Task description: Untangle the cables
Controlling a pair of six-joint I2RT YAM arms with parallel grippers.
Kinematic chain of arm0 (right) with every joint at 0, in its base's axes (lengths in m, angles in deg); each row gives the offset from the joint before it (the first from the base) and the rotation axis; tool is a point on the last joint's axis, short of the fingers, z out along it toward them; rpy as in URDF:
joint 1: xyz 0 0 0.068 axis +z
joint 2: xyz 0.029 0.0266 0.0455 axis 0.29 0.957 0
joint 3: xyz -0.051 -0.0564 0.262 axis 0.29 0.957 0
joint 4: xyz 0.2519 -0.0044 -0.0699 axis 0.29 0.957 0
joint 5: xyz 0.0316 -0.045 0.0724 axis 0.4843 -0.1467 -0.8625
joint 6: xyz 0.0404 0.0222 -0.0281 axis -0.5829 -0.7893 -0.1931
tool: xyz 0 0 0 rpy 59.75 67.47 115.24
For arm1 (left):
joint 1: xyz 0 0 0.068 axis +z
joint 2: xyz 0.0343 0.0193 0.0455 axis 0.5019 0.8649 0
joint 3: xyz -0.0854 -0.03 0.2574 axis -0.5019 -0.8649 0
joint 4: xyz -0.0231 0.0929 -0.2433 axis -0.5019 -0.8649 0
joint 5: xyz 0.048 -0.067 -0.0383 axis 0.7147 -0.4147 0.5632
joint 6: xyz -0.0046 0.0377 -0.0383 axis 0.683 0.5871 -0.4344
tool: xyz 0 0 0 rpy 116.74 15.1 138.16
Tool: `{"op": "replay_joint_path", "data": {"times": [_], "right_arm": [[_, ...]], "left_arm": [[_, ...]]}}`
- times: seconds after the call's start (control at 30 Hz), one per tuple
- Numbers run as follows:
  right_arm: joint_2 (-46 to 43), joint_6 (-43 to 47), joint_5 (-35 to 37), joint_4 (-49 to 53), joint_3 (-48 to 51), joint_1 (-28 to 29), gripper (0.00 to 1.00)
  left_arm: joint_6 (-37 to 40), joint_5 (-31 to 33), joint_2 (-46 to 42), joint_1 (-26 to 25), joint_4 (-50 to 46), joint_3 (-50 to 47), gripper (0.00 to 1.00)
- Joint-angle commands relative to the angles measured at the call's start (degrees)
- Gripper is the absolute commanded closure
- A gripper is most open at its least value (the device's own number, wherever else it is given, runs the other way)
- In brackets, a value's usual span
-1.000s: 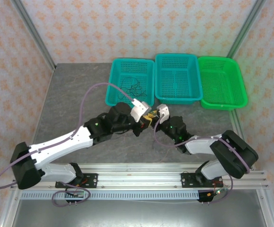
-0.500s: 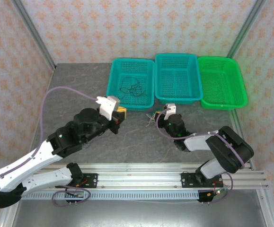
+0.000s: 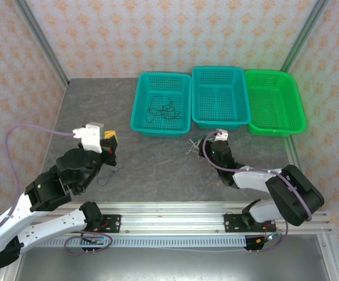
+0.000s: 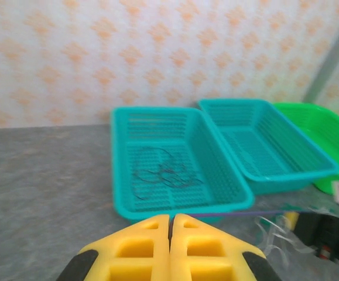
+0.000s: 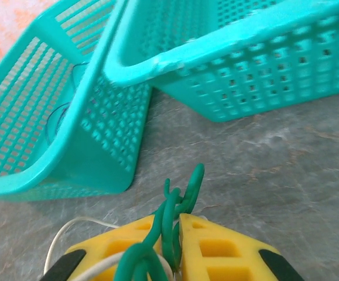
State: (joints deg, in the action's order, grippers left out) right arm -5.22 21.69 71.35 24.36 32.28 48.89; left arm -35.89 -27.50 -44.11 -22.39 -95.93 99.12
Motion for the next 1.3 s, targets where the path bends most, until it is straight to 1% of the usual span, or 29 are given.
{"op": "replay_joint_path", "data": {"times": [0.0,0.1,0.2,0.23,0.3,0.33,0.37,0.4,0.43,0.47,0.53,0.57,0.63,0.67,0.73,0.87,0.97,1.07,1.17,1.23,1.27], "right_arm": [[0.4,-10.5,14.6,15.2,2.3,-5.0,0.91],[0.0,-11.4,14.9,18.2,0.9,-5.4,0.91],[-0.6,-15.3,14.7,23.1,-0.7,-6.8,0.9],[-1.2,-15.6,13.6,22.9,-0.6,-7.4,0.9],[-2.4,-13.3,10.2,21.2,-0.6,-7.4,0.9],[-2.9,-11.0,6.6,19.3,-0.6,-7.5,0.88],[-3.3,-8.0,1.2,17.1,-1.0,-7.5,0.84],[-3.7,-6.6,-2.2,17.3,-1.8,-7.3,0.79],[-4.3,-5.1,-5.1,18.6,-3.1,-7.1,0.7],[-5.3,-4.1,-6.2,20.8,-4.5,-6.6,0.6],[-8.5,-3.8,-4.1,26.7,-6.4,-5.7,0.37],[-10.5,-3.8,-3.3,27.8,-6.4,-5.3,0.27],[-16.8,-3.8,-2.9,28.7,-5.7,-4.8,0.12],[-19.3,-3.3,-3.3,29.1,-5.6,-4.5,0.09],[-24.3,-1.3,-6.0,31.0,-6.7,-3.6,0.07],[-28.8,2.0,-14.4,35.4,-10.4,-2.3,0.07],[-30.0,1.7,-18.2,37.3,-12.4,-2.0,0.07],[-30.8,1.3,-17.2,38.8,-13.4,-2.1,0.07],[-31.3,0.9,-15.2,39.4,-13.5,-2.0,0.07],[-31.2,0.5,-14.3,39.7,-13.5,-2.1,0.07],[-31.1,0.4,-14.1,39.8,-13.5,-2.1,0.06]], "left_arm": [[0.1,25.6,-6.6,1.2,3.5,7.0,1.0],[-1.1,26.3,-6.3,1.2,1.0,8.2,1.0],[-2.6,28.2,-4.7,1.3,-1.8,9.4,1.0],[-2.2,26.9,-4.3,1.3,-1.4,9.5,1.0],[0.7,21.7,-2.9,1.3,2.1,9.4,1.0],[1.6,19.0,-1.2,1.3,2.9,10.1,1.0],[2.1,17.0,1.2,1.3,2.4,11.7,1.0],[2.6,15.8,3.7,1.4,1.6,13.4,1.0],[3.1,14.5,6.5,1.6,0.8,15.5,1.0],[3.7,13.1,9.3,2.1,0.3,17.2,1.0],[4.3,8.8,13.4,4.5,0.8,19.7,1.0],[4.2,6.1,15.0,6.2,1.1,20.6,1.0],[2.6,-1.3,18.7,11.6,1.2,23.2,1.0],[1.8,-4.2,20.3,13.8,1.1,24.4,1.0],[0.8,-8.8,23.6,17.1,1.6,27.4,1.0],[1.5,-14.9,30.1,18.7,4.4,35.3,1.0],[1.5,-20.3,37.8,19.1,3.8,47.0,1.0],[2.7,-23.3,47.1,19.1,2.7,61.9,1.0],[5.0,-24.6,57.5,19.5,1.2,78.8,1.0],[7.1,-26.4,65.7,20.1,-0.9,92.5,1.0],[8.0,-27.1,68.9,20.3,-1.1,97.3,1.0]]}}
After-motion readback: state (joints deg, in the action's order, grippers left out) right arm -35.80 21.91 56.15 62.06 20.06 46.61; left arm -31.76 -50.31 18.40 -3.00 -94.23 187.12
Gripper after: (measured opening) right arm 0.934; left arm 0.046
